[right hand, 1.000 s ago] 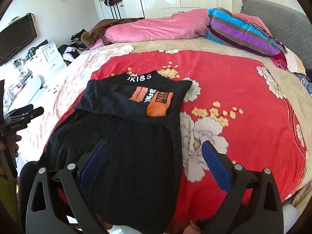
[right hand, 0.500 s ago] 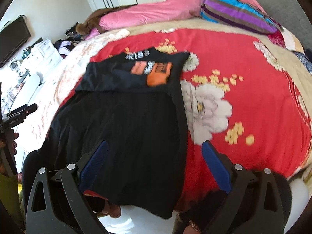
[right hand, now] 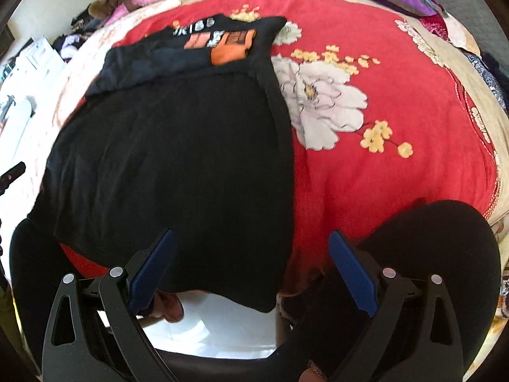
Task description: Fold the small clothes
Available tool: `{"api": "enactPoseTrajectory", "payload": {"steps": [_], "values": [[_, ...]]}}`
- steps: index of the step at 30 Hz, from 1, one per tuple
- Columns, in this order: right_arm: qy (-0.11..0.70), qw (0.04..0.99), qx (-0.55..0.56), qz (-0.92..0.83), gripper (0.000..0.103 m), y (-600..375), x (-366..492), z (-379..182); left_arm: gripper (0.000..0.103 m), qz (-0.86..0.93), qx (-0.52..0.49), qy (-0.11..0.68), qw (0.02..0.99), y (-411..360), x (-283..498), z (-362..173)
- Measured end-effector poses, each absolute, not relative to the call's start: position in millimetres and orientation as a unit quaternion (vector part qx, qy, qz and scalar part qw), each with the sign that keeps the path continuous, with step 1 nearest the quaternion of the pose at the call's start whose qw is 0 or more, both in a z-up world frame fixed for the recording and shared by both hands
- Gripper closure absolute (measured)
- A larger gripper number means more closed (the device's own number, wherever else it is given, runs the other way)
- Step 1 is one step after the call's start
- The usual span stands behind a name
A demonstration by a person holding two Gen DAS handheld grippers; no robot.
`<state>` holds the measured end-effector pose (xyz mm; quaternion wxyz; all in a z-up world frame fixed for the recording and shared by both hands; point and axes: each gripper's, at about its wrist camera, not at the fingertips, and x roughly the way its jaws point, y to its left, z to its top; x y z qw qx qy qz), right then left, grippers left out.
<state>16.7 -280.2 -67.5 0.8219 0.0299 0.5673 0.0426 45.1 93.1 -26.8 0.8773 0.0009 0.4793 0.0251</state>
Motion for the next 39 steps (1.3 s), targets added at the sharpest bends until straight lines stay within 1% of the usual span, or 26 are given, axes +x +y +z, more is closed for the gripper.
{"api": "enactPoseTrajectory", "payload": {"steps": [9, 15, 17, 18, 19, 21, 22, 24, 25, 27, 28, 30, 31, 33, 34, 35, 36, 37, 38, 39], "values": [[0.629, 0.775, -0.043, 0.033, 0.007, -253, 22, -103, 0.009, 0.017, 0.021, 0.518, 0.855, 90, 42, -45], [0.673, 0.736, -0.044, 0.052, 0.007, -244, 27, -131, 0.009, 0.009, 0.027, 0.543, 0.839, 89, 42, -60], [0.680, 0.730, -0.045, 0.059, 0.009, -241, 27, -135, 0.009, 0.008, 0.024, 0.549, 0.835, 89, 42, -64], [0.679, 0.730, -0.043, 0.064, 0.023, -239, 26, -135, 0.009, 0.008, 0.024, 0.552, 0.833, 90, 42, -65], [0.678, 0.731, -0.039, 0.063, 0.030, -239, 25, -135, 0.009, 0.008, 0.023, 0.554, 0.832, 90, 42, -66], [0.671, 0.739, -0.013, 0.059, 0.048, -246, 23, -129, 0.009, 0.007, 0.018, 0.558, 0.830, 91, 43, -67], [0.668, 0.742, -0.001, 0.058, 0.051, -249, 21, -127, 0.009, 0.007, 0.015, 0.560, 0.828, 92, 43, -68], [0.659, 0.750, 0.025, 0.056, 0.068, -255, 17, -121, 0.010, 0.003, 0.009, 0.563, 0.826, 94, 42, -69], [0.655, 0.753, 0.033, 0.057, 0.072, -256, 15, -118, 0.011, 0.003, 0.007, 0.564, 0.825, 95, 42, -69], [0.636, 0.764, 0.063, 0.082, 0.094, -257, 11, -106, 0.012, 0.004, 0.006, 0.566, 0.824, 96, 42, -69], [0.628, 0.770, 0.067, 0.091, 0.094, -255, 9, -100, 0.013, 0.003, 0.004, 0.567, 0.824, 96, 42, -69], [0.602, 0.788, 0.060, 0.114, 0.094, -245, 5, -86, 0.022, 0.000, 0.003, 0.571, 0.821, 98, 41, -71], [0.588, 0.795, 0.063, 0.134, 0.094, -240, 2, -79, 0.025, -0.003, 0.003, 0.575, 0.818, 97, 40, -73], [0.575, 0.804, 0.058, 0.139, 0.094, -235, 1, -70, 0.037, -0.007, 0.006, 0.580, 0.814, 96, 39, -76], [0.569, 0.808, 0.060, 0.144, 0.094, -239, 2, -70, 0.040, -0.009, 0.008, 0.582, 0.813, 96, 39, -77], [0.566, 0.809, 0.065, 0.145, 0.094, -241, 2, -69, 0.048, -0.011, 0.012, 0.584, 0.811, 94, 39, -78], [0.564, 0.809, 0.070, 0.147, 0.094, -244, 7, -68, 0.059, -0.013, 0.013, 0.585, 0.811, 93, 39, -79], [0.560, 0.811, 0.079, 0.151, 0.094, -245, 7, -66, 0.066, -0.014, 0.015, 0.585, 0.811, 92, 38, -80], [0.554, 0.813, 0.087, 0.155, 0.094, -246, 7, -63, 0.079, -0.013, 0.017, 0.585, 0.811, 91, 38, -80], [0.546, 0.817, 0.095, 0.159, 0.094, -249, 7, -60, 0.088, -0.013, 0.020, 0.584, 0.812, 90, 37, -80]]}}
